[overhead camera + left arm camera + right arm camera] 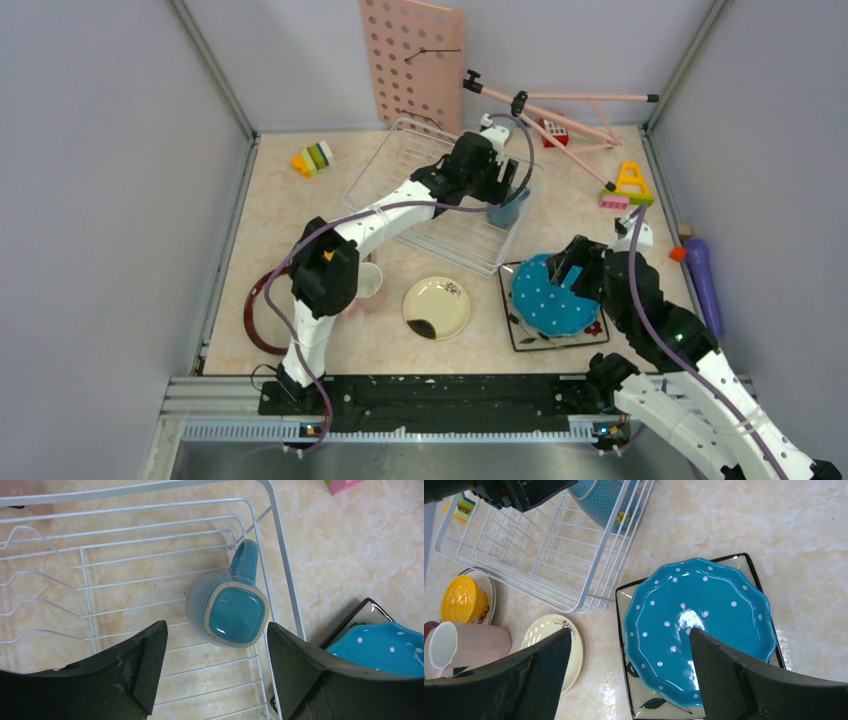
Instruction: Load the mixed dishes into the dish rack
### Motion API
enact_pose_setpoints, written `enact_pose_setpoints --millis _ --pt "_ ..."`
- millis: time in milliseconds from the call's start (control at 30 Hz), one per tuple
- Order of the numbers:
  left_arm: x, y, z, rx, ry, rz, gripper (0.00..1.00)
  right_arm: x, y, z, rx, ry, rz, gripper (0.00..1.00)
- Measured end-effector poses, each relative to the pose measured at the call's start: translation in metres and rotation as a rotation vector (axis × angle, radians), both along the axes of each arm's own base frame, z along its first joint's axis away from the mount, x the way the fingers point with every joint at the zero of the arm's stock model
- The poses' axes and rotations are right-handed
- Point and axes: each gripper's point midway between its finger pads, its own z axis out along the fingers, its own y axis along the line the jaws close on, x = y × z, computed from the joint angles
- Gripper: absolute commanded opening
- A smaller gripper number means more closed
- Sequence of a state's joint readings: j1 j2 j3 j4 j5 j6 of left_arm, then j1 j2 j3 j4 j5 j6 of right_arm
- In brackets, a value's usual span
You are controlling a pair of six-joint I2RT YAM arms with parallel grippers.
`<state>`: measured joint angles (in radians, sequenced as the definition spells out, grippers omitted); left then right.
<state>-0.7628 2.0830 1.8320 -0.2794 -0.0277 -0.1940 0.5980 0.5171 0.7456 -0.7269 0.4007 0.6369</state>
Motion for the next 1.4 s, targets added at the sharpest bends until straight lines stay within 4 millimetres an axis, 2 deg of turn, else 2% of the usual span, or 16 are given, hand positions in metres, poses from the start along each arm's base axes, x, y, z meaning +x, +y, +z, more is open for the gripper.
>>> enact_pose_setpoints --millis 200,433,600,900,1267,1333,1400 --pt "-0.007 0.004 -0.007 0.016 0.040 0.000 0.60 -0.003 0.002 0.003 0.028 -0.005 0.009 0.86" --pt "-0.010 0.005 -0.018 0.039 0.073 -0.001 0.51 -0.003 0.004 0.002 0.036 -0.001 0.017 0.86" --pt "-0.007 -0.002 -0.025 0.032 0.089 -0.010 0.50 -0.003 0.004 0.003 0.036 -0.002 0.017 0.86" --pt "0.006 -0.018 -0.021 -0.031 0.079 0.004 0.47 -0.003 0.004 0.003 0.037 -0.003 0.017 0.86" --pt "0.030 -0.025 -0.020 -0.078 0.028 0.059 0.47 -0.003 0.004 0.003 0.037 -0.003 0.017 0.86" --pt "0.031 -0.023 -0.020 -0.079 0.028 0.074 0.53 -0.003 0.004 0.004 0.037 -0.004 0.017 0.86" --pt "0.032 -0.022 -0.020 -0.080 0.029 0.082 0.65 -0.003 0.004 0.004 0.037 -0.003 0.017 0.87"
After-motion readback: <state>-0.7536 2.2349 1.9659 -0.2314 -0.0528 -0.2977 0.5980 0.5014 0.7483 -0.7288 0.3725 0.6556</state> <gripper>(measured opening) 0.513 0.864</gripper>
